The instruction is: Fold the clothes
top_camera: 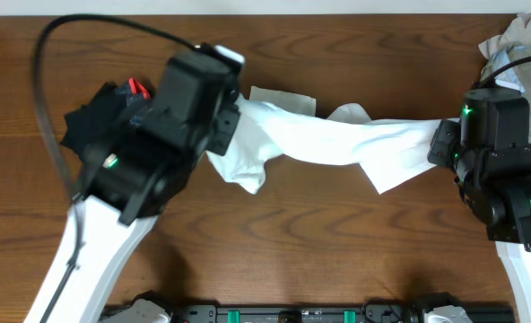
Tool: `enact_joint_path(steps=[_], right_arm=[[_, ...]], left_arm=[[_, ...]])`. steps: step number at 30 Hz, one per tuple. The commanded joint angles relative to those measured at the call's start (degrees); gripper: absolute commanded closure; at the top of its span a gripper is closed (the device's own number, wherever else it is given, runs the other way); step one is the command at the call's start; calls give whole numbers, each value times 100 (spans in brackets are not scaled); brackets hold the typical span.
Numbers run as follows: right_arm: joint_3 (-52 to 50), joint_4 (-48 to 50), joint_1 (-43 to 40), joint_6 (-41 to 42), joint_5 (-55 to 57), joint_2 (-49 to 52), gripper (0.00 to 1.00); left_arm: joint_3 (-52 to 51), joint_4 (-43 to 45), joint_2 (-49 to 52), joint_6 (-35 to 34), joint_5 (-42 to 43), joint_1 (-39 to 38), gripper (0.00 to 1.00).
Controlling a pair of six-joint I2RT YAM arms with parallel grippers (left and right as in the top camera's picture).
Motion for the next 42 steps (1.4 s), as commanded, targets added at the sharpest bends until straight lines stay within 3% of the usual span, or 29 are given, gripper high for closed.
enact_joint_path(steps=[1,15,26,33,42], right_arm=[[448,37,-79,-610,-472,-181,99],[2524,-614,-85,-651,-216,-393,98],[2774,-1456,-85,-389,68,-332,97],[2758,-1502,-83,-330,22,275,97],[2756,-603,-168,-468,26,2269,96]], left_arm=[[595,17,-444,-48,-330,28,94],[3960,-758,-789,85,-337,28,94],[4363,-1744,-533,85,-363,28,94],[4363,-1770,538,120,-1154,55,94],[4352,-1235,2889,160,-686,938,93]])
